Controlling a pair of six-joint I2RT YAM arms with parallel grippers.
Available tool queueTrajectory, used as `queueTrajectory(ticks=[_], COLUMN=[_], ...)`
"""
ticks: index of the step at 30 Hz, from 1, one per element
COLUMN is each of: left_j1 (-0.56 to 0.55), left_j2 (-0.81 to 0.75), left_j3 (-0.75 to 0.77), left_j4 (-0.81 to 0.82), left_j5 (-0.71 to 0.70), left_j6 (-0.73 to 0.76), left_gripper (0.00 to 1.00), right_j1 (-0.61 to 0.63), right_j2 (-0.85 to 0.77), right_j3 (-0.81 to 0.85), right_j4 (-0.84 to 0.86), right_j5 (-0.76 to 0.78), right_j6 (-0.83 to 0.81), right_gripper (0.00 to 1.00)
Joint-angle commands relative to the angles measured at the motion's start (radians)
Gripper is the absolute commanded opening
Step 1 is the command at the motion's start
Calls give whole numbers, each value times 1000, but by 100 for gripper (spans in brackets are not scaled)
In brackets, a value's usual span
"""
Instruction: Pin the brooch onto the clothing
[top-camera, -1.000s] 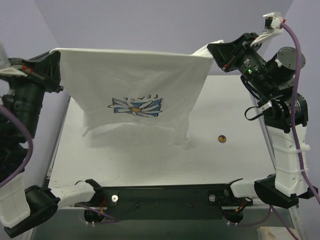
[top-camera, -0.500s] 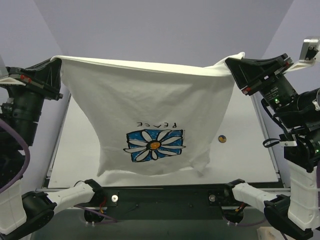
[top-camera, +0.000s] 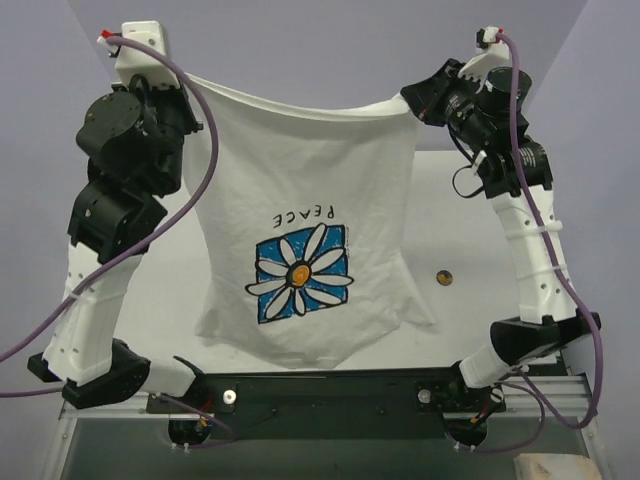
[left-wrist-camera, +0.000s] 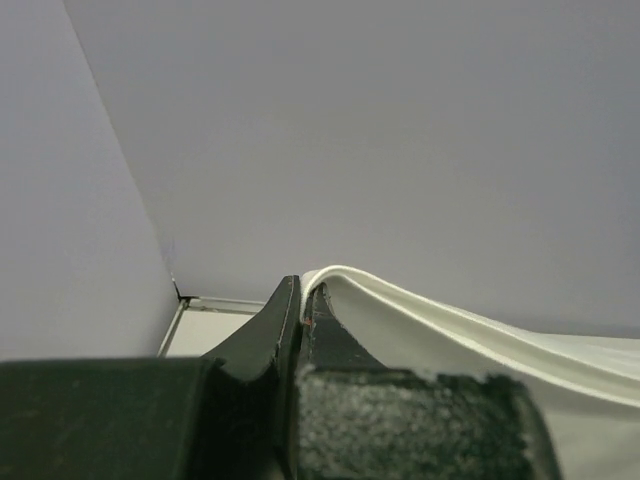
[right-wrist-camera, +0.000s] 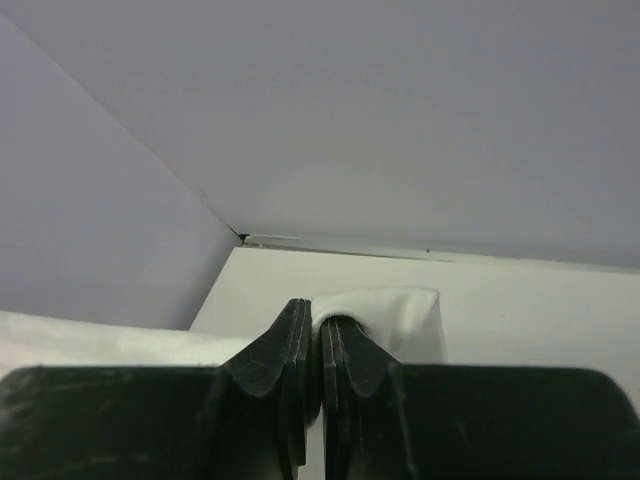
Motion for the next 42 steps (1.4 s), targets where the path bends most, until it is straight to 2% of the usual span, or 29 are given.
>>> queueTrajectory(ticks=[1,5,7,10,13,17,18,21,25,29,34,42], left_j1=[132,331,396,476,479,479,479,478,476,476,478,478], left_j2=[91,257,321,404,361,208,182,77,-62,-128,-187,-66], left_j3=[170,328,456,531,501,377,353,249,158,151,155,275], left_j4=[-41,-193,-235,-275,-236,-180,-178,-164,-132,-143,-140,-256], left_j5=[147,348,422,513,526,549,560,574,635,695,723,707], left_j6=[-37,-137,-184,-250,-269,-282,-284,-284,-311,-345,-350,-316], left_gripper=[0,0,0,0,0,0,0,0,0,0,0,0], right_j1=[-65,-102,-118,-131,-135,-135,-133,-128,-122,-122,-121,-119], right_j2=[63,154,206,257,220,64,-14,-157,-288,-375,-432,-441], right_j3=[175,285,340,434,431,238,129,-37,-144,-185,-176,-169], right_j4=[60,52,52,49,48,95,133,182,183,172,183,184], right_j5=[-53,-73,-93,-111,-122,-120,-122,-125,-137,-171,-293,-294], right_j6=[80,137,167,196,190,178,178,180,178,181,212,209], right_gripper=[0,0,0,0,0,0,0,0,0,0,0,0])
